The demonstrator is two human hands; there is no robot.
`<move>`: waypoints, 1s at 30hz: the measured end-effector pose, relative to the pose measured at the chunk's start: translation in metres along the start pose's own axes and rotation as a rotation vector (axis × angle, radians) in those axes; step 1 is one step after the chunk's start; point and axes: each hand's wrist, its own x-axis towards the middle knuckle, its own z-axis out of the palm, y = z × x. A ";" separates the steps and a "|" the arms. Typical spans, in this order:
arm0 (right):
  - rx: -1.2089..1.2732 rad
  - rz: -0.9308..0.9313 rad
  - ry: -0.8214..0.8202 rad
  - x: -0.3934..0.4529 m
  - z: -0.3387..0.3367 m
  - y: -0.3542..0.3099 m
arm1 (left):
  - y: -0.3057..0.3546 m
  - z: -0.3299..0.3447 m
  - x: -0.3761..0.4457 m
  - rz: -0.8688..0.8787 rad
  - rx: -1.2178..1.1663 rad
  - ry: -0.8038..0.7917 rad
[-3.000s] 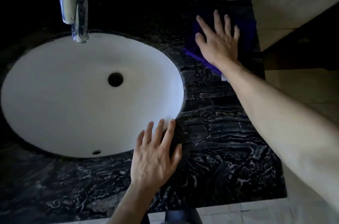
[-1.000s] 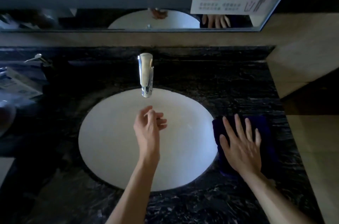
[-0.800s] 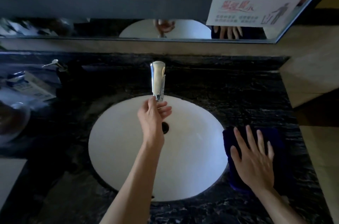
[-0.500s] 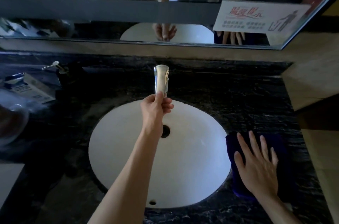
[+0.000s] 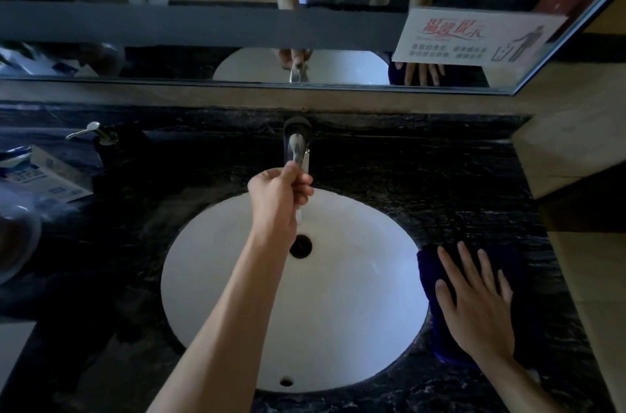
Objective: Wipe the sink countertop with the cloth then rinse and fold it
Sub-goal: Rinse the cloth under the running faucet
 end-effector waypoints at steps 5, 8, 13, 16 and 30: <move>0.009 0.001 -0.003 0.001 -0.001 0.001 | 0.008 0.003 0.000 -0.025 -0.038 -0.003; 0.023 -0.001 0.002 0.000 -0.002 0.000 | 0.008 0.003 0.000 -0.022 -0.041 -0.013; 0.030 -0.014 0.005 0.001 -0.005 0.000 | 0.003 -0.002 -0.006 -0.006 -0.033 -0.063; 0.033 -0.023 0.003 0.000 -0.006 0.001 | -0.013 0.000 -0.024 -0.033 -0.052 -0.061; 0.132 0.272 -0.080 -0.030 -0.005 -0.051 | -0.125 -0.068 -0.107 -0.306 0.257 0.048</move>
